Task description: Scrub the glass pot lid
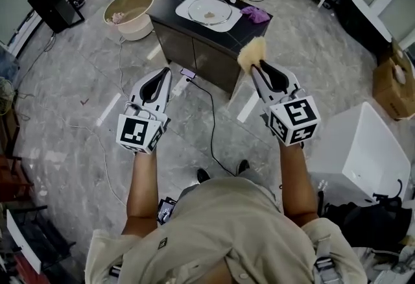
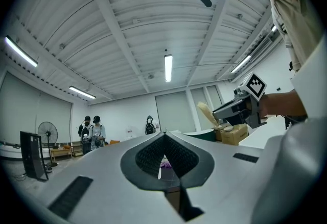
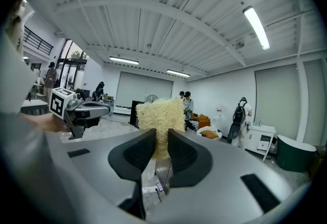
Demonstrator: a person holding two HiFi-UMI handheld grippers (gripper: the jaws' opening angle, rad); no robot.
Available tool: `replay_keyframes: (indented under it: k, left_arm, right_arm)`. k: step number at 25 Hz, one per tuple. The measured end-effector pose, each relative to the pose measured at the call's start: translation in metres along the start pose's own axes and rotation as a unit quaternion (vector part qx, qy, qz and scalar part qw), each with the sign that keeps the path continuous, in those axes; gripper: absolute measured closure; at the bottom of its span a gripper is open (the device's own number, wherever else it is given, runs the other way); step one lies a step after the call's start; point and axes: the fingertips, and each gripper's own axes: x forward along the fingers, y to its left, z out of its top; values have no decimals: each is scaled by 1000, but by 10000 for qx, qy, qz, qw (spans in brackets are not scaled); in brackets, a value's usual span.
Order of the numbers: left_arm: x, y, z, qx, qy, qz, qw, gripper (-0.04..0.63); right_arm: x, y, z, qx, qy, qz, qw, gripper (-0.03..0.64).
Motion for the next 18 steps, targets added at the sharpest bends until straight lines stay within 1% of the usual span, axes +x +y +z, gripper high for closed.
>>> replay_keyframes:
  k: [3, 9, 13, 18]
  left_arm:
    - [-3, 9, -3, -85, -30, 26, 10000, 581]
    - [19, 24, -25, -193, 132, 132, 9996, 581]
    - [52, 38, -41, -97, 292, 200, 9993, 581]
    - [112, 55, -54, 1, 377, 279, 9989, 581]
  right_arm:
    - [11, 5, 6, -97, 37, 27, 9999, 535]
    - [47, -15, 1, -129, 60, 114, 9998, 534]
    - [83, -45, -11, -41, 60, 222, 9997, 535]
    - [130, -99, -22, 23, 86, 361, 9993, 534]
